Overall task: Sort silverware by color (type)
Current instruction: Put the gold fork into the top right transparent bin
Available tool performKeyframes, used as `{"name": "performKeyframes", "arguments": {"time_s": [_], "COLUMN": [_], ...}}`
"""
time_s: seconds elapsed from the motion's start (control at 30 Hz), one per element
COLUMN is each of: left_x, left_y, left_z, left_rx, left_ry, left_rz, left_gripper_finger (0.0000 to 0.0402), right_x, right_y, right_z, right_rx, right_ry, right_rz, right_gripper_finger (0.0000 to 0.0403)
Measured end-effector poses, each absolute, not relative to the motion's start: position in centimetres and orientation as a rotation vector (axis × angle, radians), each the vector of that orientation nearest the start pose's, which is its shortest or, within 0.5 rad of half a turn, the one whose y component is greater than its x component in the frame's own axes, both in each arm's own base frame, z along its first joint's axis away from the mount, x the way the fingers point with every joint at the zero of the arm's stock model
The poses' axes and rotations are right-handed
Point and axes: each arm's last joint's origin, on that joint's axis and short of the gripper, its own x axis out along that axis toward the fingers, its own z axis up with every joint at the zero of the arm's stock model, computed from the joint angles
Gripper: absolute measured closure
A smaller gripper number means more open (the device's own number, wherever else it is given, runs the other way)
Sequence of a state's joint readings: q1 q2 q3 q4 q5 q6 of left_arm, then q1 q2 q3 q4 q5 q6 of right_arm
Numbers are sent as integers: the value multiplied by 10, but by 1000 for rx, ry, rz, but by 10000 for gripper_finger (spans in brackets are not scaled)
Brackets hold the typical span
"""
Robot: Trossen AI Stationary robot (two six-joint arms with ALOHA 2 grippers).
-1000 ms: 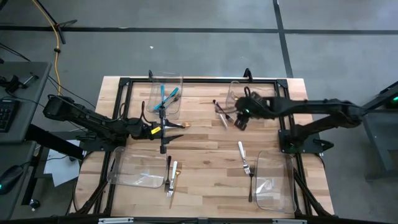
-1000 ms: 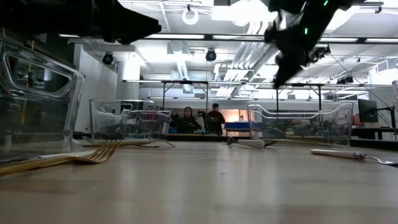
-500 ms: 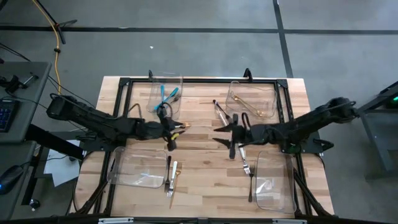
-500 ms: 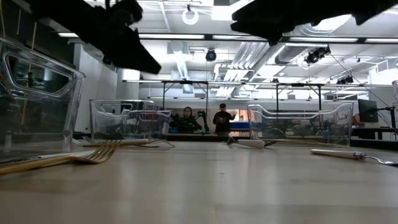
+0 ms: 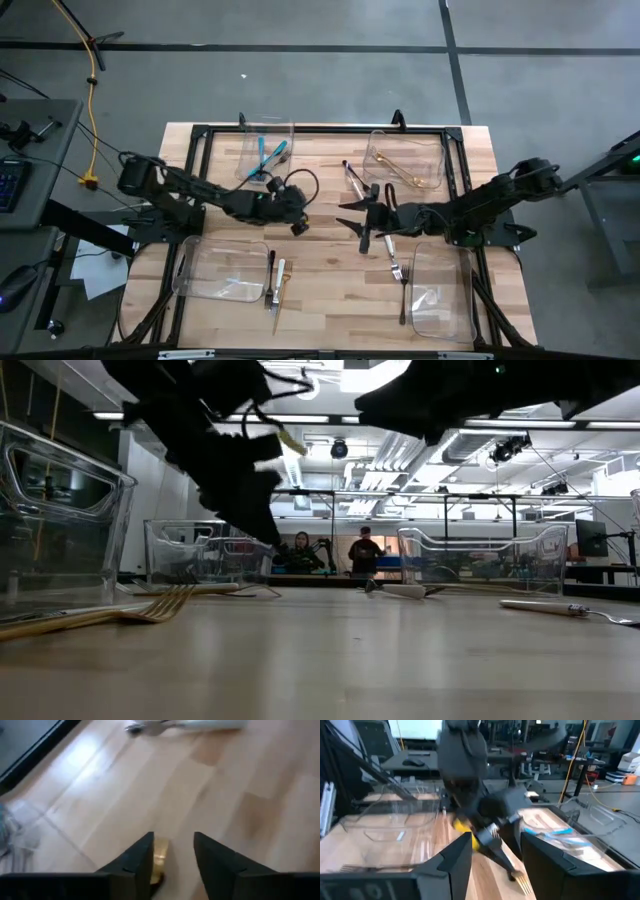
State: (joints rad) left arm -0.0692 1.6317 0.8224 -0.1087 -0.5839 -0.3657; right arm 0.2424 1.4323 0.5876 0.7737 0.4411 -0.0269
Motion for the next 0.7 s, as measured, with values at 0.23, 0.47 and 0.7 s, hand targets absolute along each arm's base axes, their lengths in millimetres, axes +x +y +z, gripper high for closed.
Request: {"name": "performKeyframes", "arguments": {"time_s": [0.23,0.47,0.7], "left_x": [316,318,320], "left_y": [4,6,7], "left_z": [140,127,118], "left_rx": [-4,136,182], "left_ry": [838,943,950], "left_rz": [674,712,747], "left_gripper_finger": [392,401,401], "right_x": [279,279,280], "right_y": [57,57,57], "right_z": [215,217,217], "right_rx": [-42,-37,-21], "right_ry": [67,53,45], "right_rz": [-197,-196,-194], "right_gripper_finger": [238,238,238]}}
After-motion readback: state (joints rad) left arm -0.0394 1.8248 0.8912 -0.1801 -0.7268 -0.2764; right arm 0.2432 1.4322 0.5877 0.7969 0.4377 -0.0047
